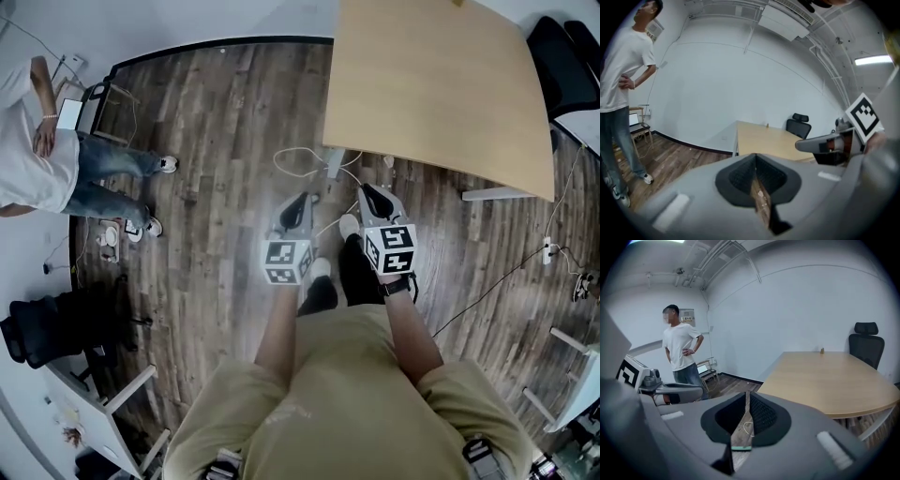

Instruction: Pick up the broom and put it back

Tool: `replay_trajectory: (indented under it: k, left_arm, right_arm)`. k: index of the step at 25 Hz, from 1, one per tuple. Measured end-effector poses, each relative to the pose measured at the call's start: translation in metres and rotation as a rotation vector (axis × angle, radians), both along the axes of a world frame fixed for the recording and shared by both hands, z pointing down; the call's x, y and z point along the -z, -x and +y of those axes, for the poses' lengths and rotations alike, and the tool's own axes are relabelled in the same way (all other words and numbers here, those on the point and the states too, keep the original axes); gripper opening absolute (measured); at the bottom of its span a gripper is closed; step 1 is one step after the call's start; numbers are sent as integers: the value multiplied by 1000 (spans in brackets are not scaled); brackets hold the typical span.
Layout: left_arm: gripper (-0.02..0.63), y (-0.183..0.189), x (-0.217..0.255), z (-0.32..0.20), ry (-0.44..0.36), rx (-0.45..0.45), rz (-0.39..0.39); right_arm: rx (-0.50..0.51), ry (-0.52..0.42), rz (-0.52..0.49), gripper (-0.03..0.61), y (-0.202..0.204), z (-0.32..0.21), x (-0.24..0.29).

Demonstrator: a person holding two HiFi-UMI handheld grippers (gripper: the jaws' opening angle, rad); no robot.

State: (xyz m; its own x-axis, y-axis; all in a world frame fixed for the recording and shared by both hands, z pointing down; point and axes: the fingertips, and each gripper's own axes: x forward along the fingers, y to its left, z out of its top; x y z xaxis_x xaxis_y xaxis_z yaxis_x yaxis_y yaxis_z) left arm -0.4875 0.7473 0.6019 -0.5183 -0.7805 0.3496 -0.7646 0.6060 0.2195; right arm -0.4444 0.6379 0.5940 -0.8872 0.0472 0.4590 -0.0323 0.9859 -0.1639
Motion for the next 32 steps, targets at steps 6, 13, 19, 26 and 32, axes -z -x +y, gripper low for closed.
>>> replay_trajectory:
  k: [6,13,19,26,32]
  left_arm:
    - [2,9,-63,-25,79,-1,110]
    - [2,22,-132,-43,171,-20,200]
    - [2,34,-181,-49,260,-48,240]
    - [5,63,-229,-70,285,-42,232]
    - [183,71,-268,-98,330,-129,237]
  right_arm:
    - [8,17,50,32,11,-32,-34]
    - [17,88,142,31,14,-43,-84]
    - [9,125,184,31,19,-48,-107]
    - [-15,167,235,28,21,-61,-141]
    - [-23,194,264,28,25,-65,-162]
